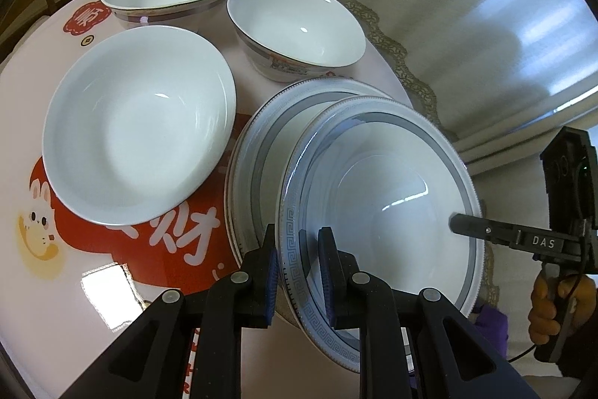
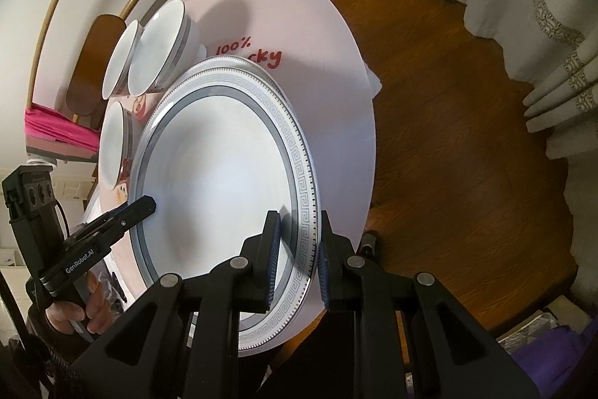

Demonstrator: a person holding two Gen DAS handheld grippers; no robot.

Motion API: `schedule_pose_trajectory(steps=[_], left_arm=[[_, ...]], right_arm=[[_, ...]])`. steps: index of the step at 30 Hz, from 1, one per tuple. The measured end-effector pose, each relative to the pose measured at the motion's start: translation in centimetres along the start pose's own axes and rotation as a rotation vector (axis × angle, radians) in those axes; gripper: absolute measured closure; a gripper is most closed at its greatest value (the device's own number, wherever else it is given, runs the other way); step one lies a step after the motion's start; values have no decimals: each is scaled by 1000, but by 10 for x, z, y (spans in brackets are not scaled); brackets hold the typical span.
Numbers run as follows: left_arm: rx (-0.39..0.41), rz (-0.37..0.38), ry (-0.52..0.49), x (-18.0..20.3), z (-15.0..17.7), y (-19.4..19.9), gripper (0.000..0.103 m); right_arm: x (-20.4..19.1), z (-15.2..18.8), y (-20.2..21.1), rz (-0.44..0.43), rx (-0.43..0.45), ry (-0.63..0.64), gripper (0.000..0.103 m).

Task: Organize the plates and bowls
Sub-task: 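Lower the held plate onto the plate stack with both grippers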

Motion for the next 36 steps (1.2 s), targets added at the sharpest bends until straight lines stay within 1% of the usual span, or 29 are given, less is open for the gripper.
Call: schedule_pose_trajectory(steps=[6, 16, 25, 29, 36], left_arm=[[-7, -11, 7, -1, 2, 2, 88], [8, -29, 11, 1, 2, 12, 88], [26, -42, 17, 2, 7, 26, 89], [28, -47, 17, 4, 9, 31, 89], [33, -60, 15, 5, 10, 34, 89]], right_arm=[[-1, -4, -2, 13, -15, -13, 85], [-4, -10, -9, 35, -43, -41, 83], [-10, -10, -17, 61, -53, -48, 80], [-9, -11, -19, 59, -57, -64, 80], [-11, -12, -21, 74, -55, -70, 77]])
Point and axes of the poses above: each gripper's, at about its wrist camera, not at the fingertips, and y roughly against the way its jaws point, x to its right, z to its underside, the point moved 1 cm from there along -y, roughly the way its jaws point, and after that the axes turned 1 degree about -z, right-handed, at the moved point
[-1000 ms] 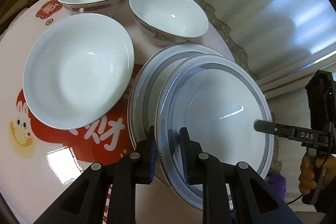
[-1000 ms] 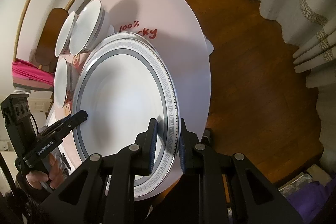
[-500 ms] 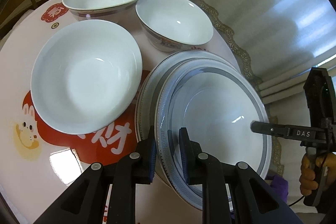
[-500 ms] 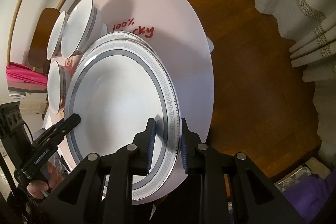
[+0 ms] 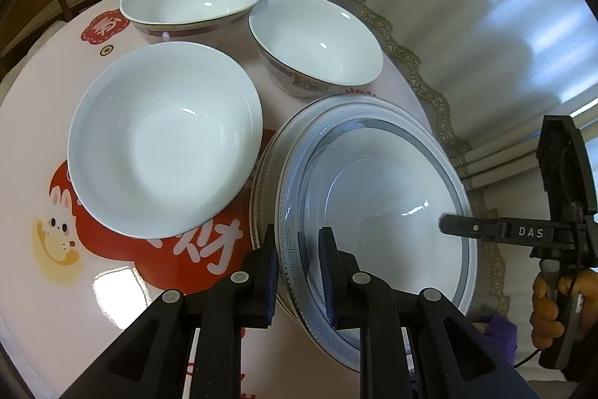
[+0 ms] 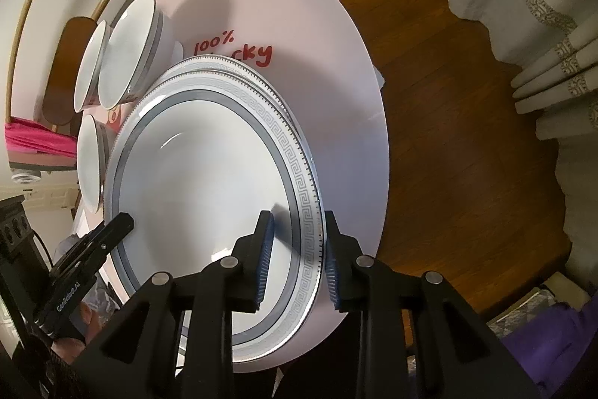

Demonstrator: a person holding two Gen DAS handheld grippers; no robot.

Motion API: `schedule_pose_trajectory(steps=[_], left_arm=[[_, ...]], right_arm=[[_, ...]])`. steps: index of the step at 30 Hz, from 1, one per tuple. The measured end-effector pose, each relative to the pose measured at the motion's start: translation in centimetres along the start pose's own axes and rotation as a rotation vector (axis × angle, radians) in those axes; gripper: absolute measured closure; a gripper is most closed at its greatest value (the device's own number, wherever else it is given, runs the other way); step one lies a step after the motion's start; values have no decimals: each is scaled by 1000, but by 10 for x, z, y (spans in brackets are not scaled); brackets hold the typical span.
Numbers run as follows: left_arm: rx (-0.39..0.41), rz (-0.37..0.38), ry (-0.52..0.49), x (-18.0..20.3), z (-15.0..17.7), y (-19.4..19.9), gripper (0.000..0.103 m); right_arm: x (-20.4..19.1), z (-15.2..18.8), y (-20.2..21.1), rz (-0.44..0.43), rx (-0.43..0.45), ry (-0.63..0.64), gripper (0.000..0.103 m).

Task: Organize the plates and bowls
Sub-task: 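Lower the held plate onto the plate stack with both grippers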

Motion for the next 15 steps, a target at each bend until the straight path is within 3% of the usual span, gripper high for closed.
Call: schedule_pose_trajectory(steps=[15], left_arm=[[11, -21, -3, 4, 3, 6, 89]], right_arm=[[-7, -6, -6, 20, 13, -25, 67]])
Point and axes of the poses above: each gripper's, at about its wrist camera, not at the fingertips, and y roughly against the way its jaws point, x to its right, z to its underside, the point moved 1 cm from there along -y, roughly the way its jaws point, and after that the axes turned 1 degree about -z, right-handed, at the moved point
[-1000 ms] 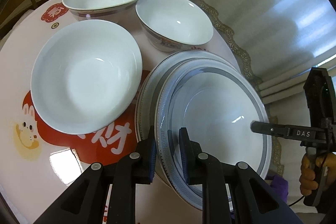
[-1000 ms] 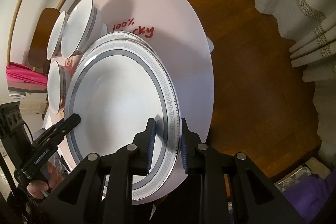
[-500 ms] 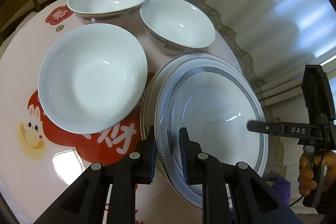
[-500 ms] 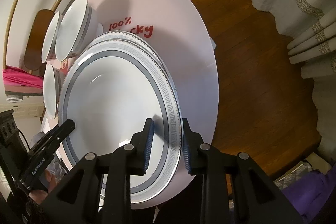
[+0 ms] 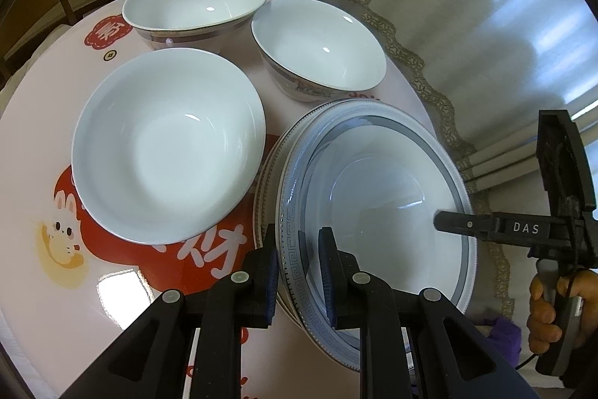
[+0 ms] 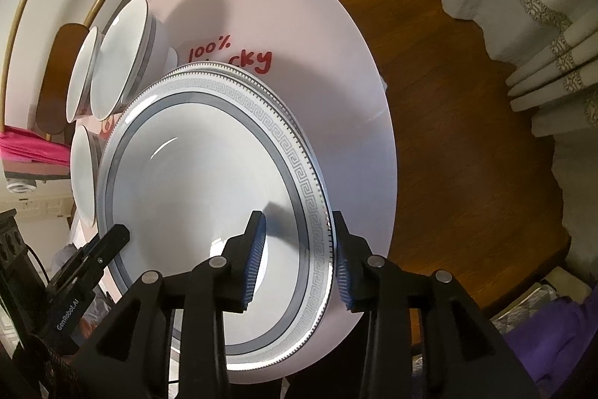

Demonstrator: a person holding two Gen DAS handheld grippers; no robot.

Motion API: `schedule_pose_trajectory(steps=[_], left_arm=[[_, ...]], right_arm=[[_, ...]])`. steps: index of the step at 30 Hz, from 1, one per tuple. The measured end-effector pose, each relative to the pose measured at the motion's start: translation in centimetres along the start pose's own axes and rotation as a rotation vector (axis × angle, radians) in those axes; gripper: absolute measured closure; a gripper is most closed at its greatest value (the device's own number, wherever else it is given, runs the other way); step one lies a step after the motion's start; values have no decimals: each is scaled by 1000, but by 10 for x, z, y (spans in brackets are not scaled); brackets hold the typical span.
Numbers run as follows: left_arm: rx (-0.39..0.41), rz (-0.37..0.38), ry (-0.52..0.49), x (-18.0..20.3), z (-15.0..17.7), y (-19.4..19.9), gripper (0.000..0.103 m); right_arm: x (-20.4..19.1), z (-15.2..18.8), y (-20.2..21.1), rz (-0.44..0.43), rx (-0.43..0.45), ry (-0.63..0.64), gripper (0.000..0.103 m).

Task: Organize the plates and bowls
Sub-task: 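Lower the held plate onto the plate stack with both grippers, then open both grippers to release the plate on the stack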

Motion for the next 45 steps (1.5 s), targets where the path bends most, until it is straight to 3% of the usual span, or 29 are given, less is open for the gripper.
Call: schedule_pose_trajectory(steps=[14, 23, 31, 37, 45], left_arm=[[0, -29, -12, 4, -3, -2, 89], [-5, -37, -18, 5, -6, -4, 88], [-2, -44, -23, 7, -7, -4, 82], [-4, -73, -30, 9, -8, -3, 69], [-3, -70, -42, 10, -8, -3, 71]], right_arm=[[4, 5, 2, 15, -12, -19, 65], [12, 4, 0, -61, -2, -42, 70], [24, 4, 0, -134, 10, -75, 76], [25, 5, -1, -145, 11, -72, 78], [26, 5, -1, -153, 14, -75, 79]])
Point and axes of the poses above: each gripper's, at about its wrist camera, not at the fingertips, and y roughly against the way its jaws point, x to its right, z to its underside, the point moved 1 cm from there along -y, roughly the way its jaws point, and after that the axes turned 1 degree about -z, right-handed, at the moved point
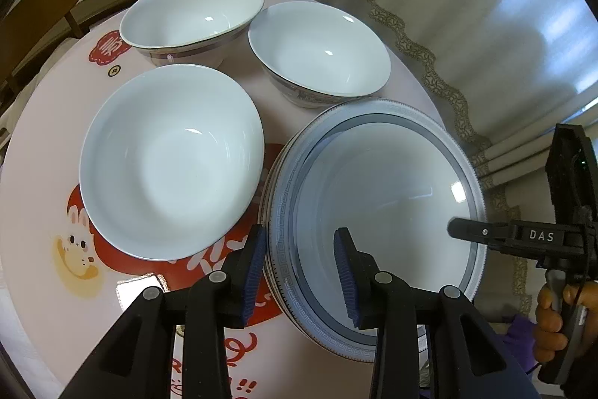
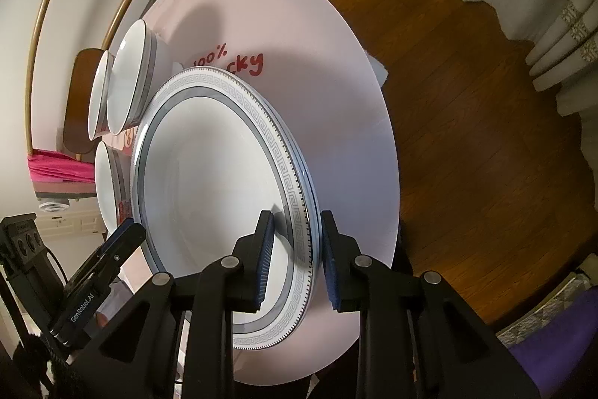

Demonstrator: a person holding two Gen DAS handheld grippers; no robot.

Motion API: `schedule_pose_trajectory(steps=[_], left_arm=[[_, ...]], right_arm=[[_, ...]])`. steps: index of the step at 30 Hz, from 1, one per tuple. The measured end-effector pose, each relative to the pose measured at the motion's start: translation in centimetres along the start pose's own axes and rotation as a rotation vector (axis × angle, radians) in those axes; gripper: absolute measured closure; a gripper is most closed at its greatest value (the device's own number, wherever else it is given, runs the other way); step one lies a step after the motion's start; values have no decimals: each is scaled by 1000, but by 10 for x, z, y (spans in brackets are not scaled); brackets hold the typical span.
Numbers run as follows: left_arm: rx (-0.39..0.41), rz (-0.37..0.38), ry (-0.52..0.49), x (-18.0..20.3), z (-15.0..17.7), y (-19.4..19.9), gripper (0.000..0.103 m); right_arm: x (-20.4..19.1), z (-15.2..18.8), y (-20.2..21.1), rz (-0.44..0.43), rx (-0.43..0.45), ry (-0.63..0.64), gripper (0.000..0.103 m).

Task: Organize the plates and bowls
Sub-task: 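Open both grippers to release the plate on the stack, then withdraw both grippers up from the plate stack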

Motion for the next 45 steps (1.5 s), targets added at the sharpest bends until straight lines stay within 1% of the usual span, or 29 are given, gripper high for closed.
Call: schedule_pose_trajectory(steps=[3, 4, 7, 9, 11, 15, 18, 21, 23, 25, 26, 28, 31, 34, 37, 45], left_arm=[[-2, -1, -3, 0, 0, 0, 70], [-2, 0, -2, 0, 0, 1, 68], [-1, -2, 0, 0, 0, 3, 67], [1, -1, -2, 1, 1, 6, 63], [3, -1, -3, 2, 2, 10, 55], [8, 9, -1, 3, 2, 18, 52], [13, 7, 5, 2, 1, 27, 51], [28, -4, 14, -2, 2, 42, 47], [37, -11, 17, -4, 4, 53, 46], [49, -22, 18, -7, 5, 66, 46], [56, -25, 18, -8, 6, 72, 45], [67, -41, 18, -11, 8, 85, 43], [82, -52, 20, -17, 10, 103, 41], [100, -55, 40, -29, 12, 122, 38], [108, -63, 49, -41, 14, 137, 38], [135, -55, 48, -76, 17, 173, 38]], right_arm=[[1, 0, 0, 0, -3, -2, 79], [1, 0, 1, 2, -2, 0, 79], [-1, -1, 1, 17, -4, 7, 78], [-3, -2, 1, 31, -8, 12, 78], [-7, -3, 1, 54, -17, 20, 77], [-17, -2, 2, 117, -24, 75, 75], [-19, 0, 7, 144, -14, 88, 75], [-25, 2, 16, 170, 1, 108, 75], [-30, 4, 23, 204, 10, 126, 75], [-38, 6, 30, 213, 24, 139, 72], [-40, 6, 32, 215, 27, 141, 72], [-48, 9, 38, 184, 38, 141, 72], [-63, 14, 45, 188, 55, 158, 72], [-81, 21, 48, 166, 64, 173, 72], [-101, 29, 49, 151, 73, 191, 72], [-155, 50, 46, 132, 94, 238, 72]])
Point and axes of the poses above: each gripper's, at about its wrist camera, not at the fingertips, and y roughly against the way its jaws point, x to its right, z to its underside, the point moved 1 cm from there along -y, roughly the way its jaws point, and after that the axes turned 1 degree about -z, right-handed, at the moved point
